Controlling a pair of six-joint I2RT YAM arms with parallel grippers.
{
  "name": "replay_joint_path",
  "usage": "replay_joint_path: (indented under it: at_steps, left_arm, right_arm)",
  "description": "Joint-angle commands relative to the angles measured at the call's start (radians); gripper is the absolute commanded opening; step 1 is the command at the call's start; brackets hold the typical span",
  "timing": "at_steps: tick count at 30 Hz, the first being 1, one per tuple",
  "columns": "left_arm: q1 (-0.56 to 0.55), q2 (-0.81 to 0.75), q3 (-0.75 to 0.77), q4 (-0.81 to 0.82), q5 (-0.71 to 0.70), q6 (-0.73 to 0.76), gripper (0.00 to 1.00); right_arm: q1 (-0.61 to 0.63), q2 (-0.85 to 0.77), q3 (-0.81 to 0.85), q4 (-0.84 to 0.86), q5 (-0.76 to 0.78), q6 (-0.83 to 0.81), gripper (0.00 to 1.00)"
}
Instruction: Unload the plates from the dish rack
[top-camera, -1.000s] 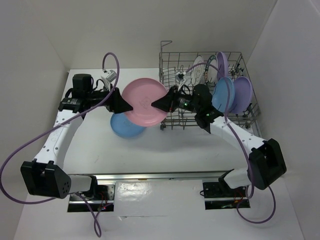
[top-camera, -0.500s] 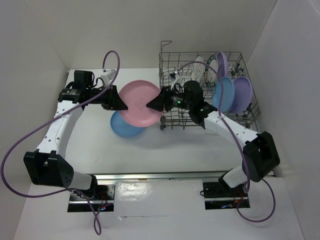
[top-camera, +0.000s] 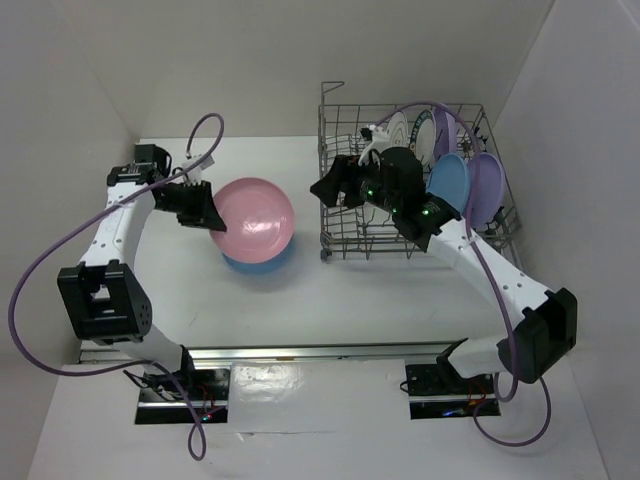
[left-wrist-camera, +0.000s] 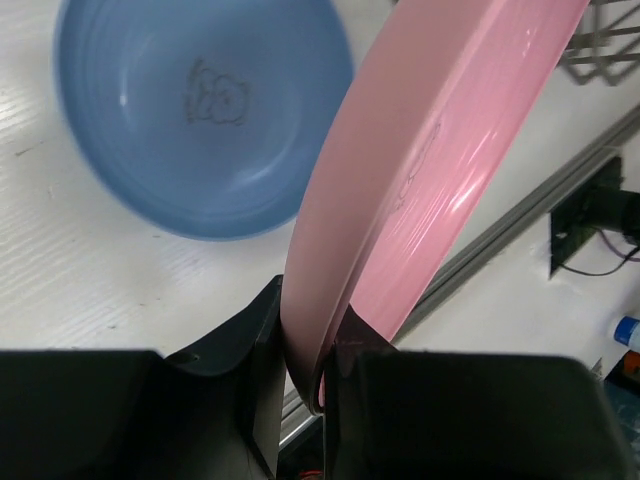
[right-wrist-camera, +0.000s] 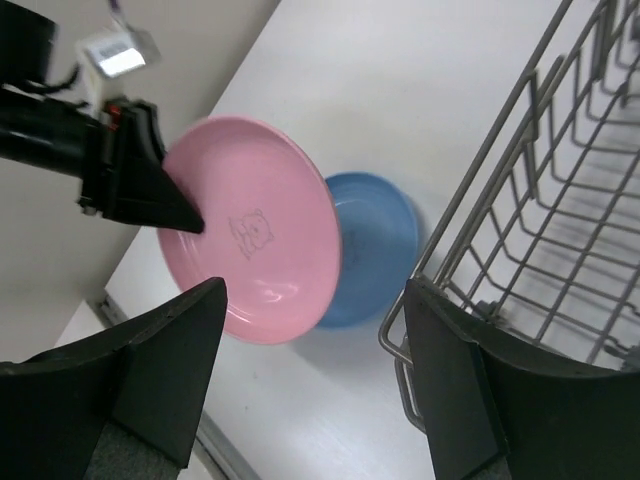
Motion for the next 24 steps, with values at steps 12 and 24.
replay_joint_path:
  at_steps: [12,24]
  left_arm:
    - [-0.031,0.398,0.125,0.065,-0.175,0.035,0.00]
    - [-0.040,0.461,0.162,0.040,-0.278,0.054,0.36]
  right_arm:
    - [0.006,-0.110,0.098,-0.126,0.168,-0.145,0.80]
    - [0.006,-0.110,0.098,-0.135,0.127,-0.165,0.80]
